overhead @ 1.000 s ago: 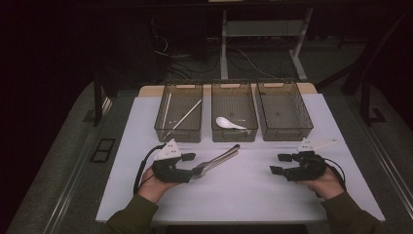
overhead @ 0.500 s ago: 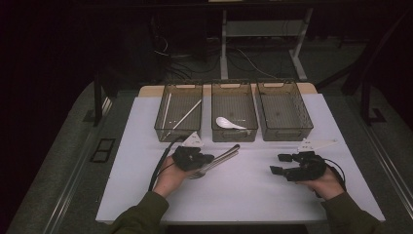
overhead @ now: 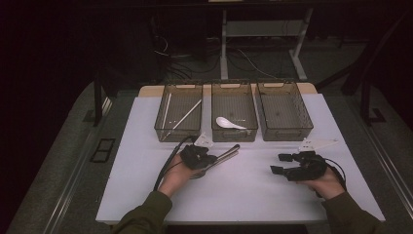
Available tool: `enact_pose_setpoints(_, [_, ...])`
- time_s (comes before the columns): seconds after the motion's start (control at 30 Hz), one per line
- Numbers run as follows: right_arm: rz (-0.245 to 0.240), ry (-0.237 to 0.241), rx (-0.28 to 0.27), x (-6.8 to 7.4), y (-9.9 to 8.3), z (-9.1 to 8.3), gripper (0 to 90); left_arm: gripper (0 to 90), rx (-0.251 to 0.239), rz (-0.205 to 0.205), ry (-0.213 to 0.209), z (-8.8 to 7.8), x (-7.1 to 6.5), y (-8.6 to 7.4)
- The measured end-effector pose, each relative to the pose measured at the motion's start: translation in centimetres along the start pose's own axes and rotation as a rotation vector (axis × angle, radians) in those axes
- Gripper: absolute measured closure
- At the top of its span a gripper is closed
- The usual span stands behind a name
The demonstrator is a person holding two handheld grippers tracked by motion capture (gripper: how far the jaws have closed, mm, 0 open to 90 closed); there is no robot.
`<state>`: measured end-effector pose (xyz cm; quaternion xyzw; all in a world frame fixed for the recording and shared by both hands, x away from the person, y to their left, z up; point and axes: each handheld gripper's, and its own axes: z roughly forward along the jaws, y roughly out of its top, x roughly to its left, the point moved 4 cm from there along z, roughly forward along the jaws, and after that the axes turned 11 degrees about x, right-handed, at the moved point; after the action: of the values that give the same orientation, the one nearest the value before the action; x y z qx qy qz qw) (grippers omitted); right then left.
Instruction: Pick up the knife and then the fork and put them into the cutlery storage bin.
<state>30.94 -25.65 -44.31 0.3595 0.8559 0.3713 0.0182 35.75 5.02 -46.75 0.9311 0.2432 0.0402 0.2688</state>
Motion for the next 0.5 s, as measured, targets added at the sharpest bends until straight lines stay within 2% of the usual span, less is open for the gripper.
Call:
enact_pose_setpoints(0.03, [-0.001, 0.0, 0.0, -0.01, 0.0, 0.0, 35.9, 89.0, 0.0, 0.022, 0.001, 0.06, 0.08, 0.05])
enact_pose_setpoints(0.07, [-0.001, 0.0, -0.001, -0.01, 0.01, -0.01, 35.9, 89.0, 0.001, 0.006, -0.003, 0.13, -0.15, 0.05])
enact_pose_setpoints(0.17, [-0.001, 0.001, -0.002, -0.03, 0.0, -0.04, 35.9, 89.0, 0.0, 0.018, -0.003, 0.17, -0.17, 0.15])
enact_pose_setpoints(0.23, [0.0, 0.001, -0.001, -0.04, -0.01, -0.03, 36.0, 89.0, -0.008, 0.007, -0.008, 0.27, -0.21, 0.25])
enact_pose_setpoints(0.27, [-0.001, 0.002, 0.0, -0.04, 0.0, -0.02, 35.9, 89.1, -0.004, 0.029, -0.005, 0.27, -0.05, 0.32])
enact_pose_setpoints(0.33, [-0.003, 0.002, -0.001, -0.03, 0.0, -0.01, 36.0, 89.1, -0.011, 0.02, -0.028, 0.31, -0.25, 0.46])
enact_pose_setpoints(0.37, [-0.003, 0.003, -0.001, -0.02, 0.0, -0.02, 36.0, 89.1, -0.012, 0.044, -0.04, 0.39, -0.22, 0.57])
enact_pose_setpoints(0.4, [-0.004, 0.003, -0.001, -0.02, 0.0, -0.02, 36.0, 89.1, -0.013, 0.033, -0.042, 0.48, -0.48, 0.64])
enact_pose_setpoints(0.5, [0.0, 0.0, -0.001, -0.06, -0.01, -0.05, 36.0, 89.0, -0.009, 0.043, 0.018, 0.44, -0.56, 0.85])
